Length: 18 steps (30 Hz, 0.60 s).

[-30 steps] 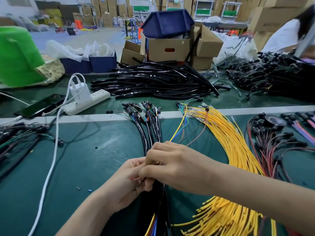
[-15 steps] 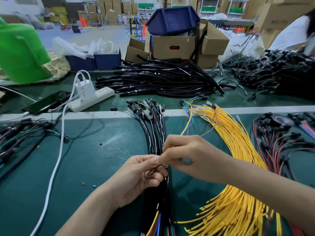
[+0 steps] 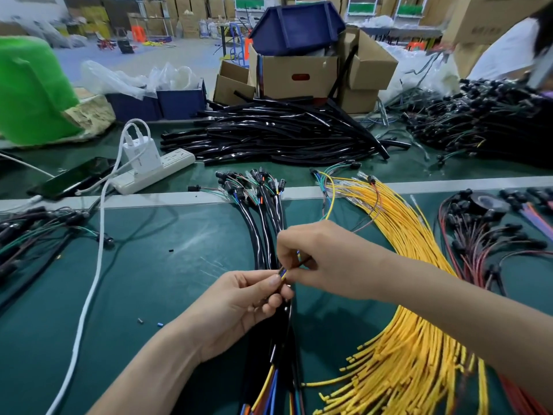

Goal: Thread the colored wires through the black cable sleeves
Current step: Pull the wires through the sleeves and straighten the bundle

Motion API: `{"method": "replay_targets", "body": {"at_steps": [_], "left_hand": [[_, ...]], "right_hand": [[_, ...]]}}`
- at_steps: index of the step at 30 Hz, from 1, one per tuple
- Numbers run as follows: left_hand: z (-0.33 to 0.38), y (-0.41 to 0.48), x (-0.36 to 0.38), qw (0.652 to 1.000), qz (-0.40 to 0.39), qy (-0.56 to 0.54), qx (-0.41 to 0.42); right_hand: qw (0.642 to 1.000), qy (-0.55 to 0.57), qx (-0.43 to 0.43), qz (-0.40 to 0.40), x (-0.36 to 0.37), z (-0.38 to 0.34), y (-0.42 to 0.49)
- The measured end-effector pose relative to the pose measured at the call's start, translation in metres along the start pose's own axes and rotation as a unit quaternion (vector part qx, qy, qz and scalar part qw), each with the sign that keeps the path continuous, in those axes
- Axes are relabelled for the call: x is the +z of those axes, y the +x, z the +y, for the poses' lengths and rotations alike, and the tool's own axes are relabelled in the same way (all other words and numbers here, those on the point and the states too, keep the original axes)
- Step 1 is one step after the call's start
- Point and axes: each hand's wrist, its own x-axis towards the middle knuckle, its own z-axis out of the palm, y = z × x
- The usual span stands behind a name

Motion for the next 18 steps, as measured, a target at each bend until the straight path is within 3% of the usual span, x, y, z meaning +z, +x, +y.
{"method": "replay_targets", "body": {"at_steps": [5, 10, 14, 18], "left_hand": [[-0.004, -0.002, -0.003, 0.999, 0.001, 0.037, 0.017], [-0.007, -0.002, 0.000, 0.995, 0.017, 0.095, 0.034], [-0.008, 0.002, -0.001, 0.995, 0.022, 0.088, 0.035], [-0.013, 0.004, -0.002, 0.995, 0.021, 0.088, 0.044]], "right_hand": [[0.999, -0.035, -0.004, 0.024, 0.004, 0.001, -0.004], [0.978, 0.029, 0.070, 0.194, -0.026, 0.044, -0.042], [0.922, -0.106, 0.258, 0.269, -0.055, 0.132, -0.103], [0.796, -0.213, 0.535, 0.188, -0.067, 0.224, -0.193]]}}
